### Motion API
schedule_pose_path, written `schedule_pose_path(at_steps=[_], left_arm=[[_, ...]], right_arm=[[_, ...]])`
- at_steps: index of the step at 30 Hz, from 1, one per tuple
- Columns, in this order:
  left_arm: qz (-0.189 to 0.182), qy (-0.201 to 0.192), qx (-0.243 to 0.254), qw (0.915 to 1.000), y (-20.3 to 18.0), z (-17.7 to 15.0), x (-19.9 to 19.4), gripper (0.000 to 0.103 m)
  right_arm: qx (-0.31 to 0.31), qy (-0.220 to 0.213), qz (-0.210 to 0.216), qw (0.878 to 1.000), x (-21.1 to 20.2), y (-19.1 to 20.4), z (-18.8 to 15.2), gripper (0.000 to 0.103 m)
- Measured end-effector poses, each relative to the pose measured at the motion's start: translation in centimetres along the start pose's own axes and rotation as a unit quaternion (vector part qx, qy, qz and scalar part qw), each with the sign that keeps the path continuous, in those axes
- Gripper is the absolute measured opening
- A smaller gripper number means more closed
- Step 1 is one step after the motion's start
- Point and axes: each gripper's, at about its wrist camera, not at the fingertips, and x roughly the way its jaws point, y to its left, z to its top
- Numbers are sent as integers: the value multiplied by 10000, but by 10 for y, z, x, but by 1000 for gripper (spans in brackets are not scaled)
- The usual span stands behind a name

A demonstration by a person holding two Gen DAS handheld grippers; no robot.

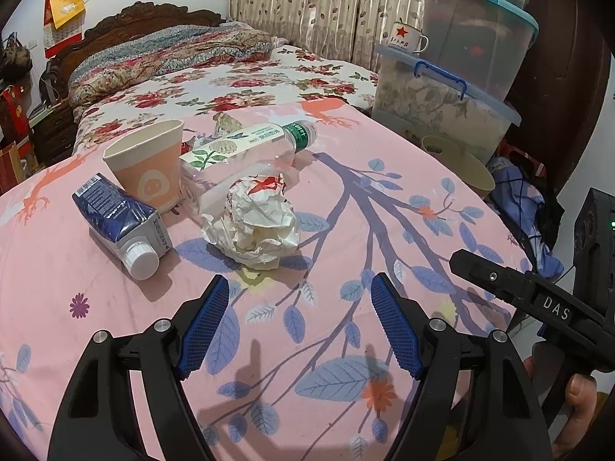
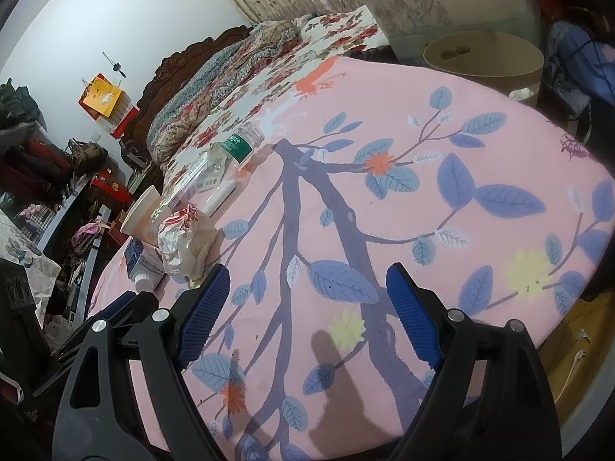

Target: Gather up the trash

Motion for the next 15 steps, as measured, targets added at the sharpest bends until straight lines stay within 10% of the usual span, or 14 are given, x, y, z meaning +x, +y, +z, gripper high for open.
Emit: schedule_pose_path(at_steps=[15], left_arm=[[5, -91, -612, 9981, 73, -9, -28, 71]], right_arm=[[-97, 130, 5, 9999, 12, 3, 2, 83]])
